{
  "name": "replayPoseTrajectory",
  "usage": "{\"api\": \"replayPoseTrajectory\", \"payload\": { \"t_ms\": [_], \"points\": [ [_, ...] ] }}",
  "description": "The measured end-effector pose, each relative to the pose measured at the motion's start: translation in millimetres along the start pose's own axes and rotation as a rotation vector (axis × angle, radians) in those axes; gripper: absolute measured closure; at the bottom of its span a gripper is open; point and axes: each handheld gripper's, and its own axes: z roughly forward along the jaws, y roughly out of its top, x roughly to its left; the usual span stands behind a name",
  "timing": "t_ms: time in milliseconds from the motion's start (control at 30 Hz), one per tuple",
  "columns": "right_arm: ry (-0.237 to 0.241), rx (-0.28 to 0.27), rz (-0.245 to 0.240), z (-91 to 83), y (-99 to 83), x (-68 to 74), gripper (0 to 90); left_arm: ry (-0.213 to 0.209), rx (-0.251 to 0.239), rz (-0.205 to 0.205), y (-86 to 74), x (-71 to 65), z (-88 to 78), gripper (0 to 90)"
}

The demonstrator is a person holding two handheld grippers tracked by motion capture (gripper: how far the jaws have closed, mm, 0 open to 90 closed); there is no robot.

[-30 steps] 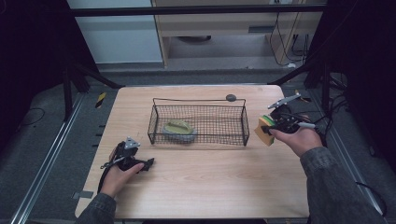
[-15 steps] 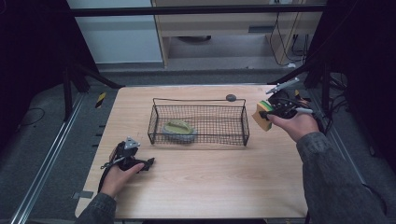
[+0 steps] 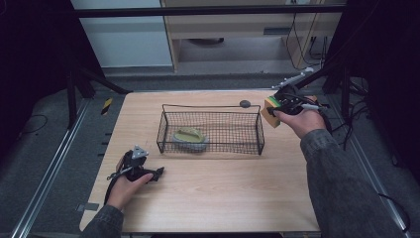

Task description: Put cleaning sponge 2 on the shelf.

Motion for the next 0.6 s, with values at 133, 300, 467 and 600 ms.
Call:
{"api": "replayPoseTrajectory", "payload": {
  "t_ms": [133,300,467,600],
  "points": [
    [-0.002,-0.008,-0.012,1.3,5.1,0.7,64.6,0.0,0.001,0.0,0.2,0.1,0.0,0.0],
    [-0.001,-0.014,-0.02,3.6,8.7,3.2,64.6,0.0,0.0,0.0,0.2,0.1,0.1,0.0],
    [0.001,-0.018,-0.026,6.5,10.3,5.6,64.7,-0.001,0.0,0.001,0.2,0.2,0.2,0.0],
    [-0.001,-0.015,-0.029,8.4,11.5,6.8,64.7,-0.001,0.0,0.001,0.3,0.3,0.3,0.0]
  ]
}}
